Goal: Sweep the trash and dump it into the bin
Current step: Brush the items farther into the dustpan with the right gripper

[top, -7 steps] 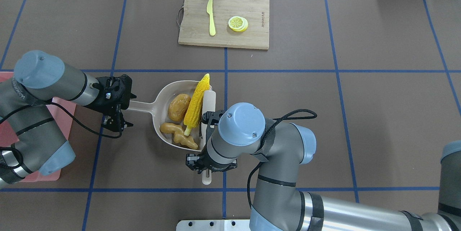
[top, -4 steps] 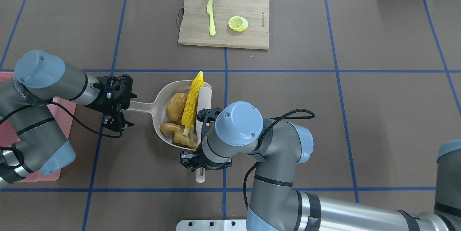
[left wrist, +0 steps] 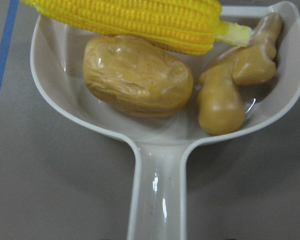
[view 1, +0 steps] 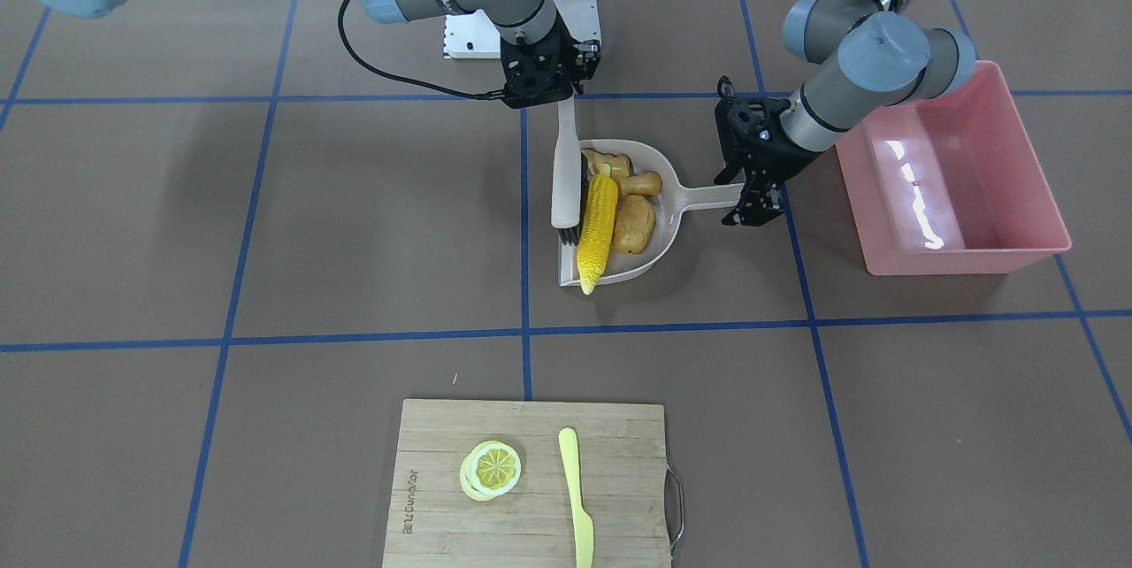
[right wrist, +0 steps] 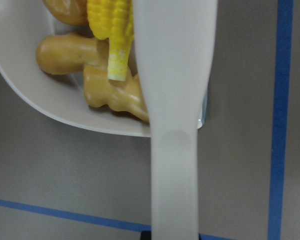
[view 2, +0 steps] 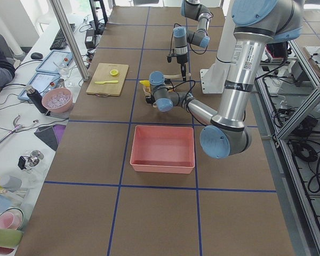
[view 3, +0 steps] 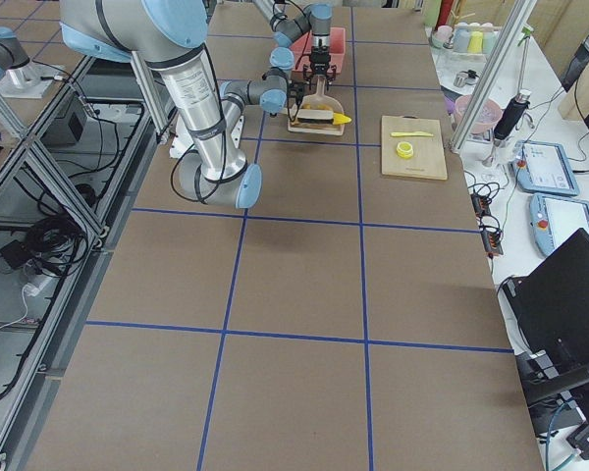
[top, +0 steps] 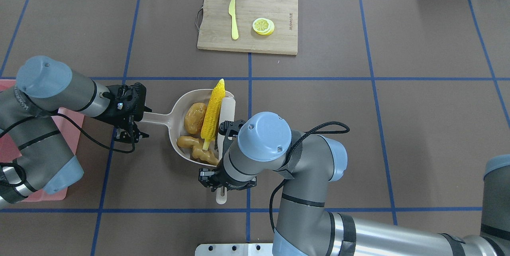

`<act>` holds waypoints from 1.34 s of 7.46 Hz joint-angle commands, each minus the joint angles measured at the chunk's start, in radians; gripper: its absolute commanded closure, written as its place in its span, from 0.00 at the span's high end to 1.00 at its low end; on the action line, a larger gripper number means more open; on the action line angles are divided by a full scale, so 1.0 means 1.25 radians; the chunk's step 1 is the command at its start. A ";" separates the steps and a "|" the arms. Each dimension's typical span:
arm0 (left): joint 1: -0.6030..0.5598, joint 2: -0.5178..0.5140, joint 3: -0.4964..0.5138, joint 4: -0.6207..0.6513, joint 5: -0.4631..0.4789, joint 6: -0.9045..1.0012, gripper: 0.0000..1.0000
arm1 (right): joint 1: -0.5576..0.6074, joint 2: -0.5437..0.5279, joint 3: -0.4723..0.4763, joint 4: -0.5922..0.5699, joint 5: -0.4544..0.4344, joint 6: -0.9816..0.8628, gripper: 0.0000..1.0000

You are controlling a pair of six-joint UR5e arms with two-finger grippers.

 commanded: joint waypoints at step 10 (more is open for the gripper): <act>0.000 -0.001 -0.013 -0.001 0.000 -0.001 0.22 | 0.015 -0.026 0.090 -0.221 0.031 -0.074 0.00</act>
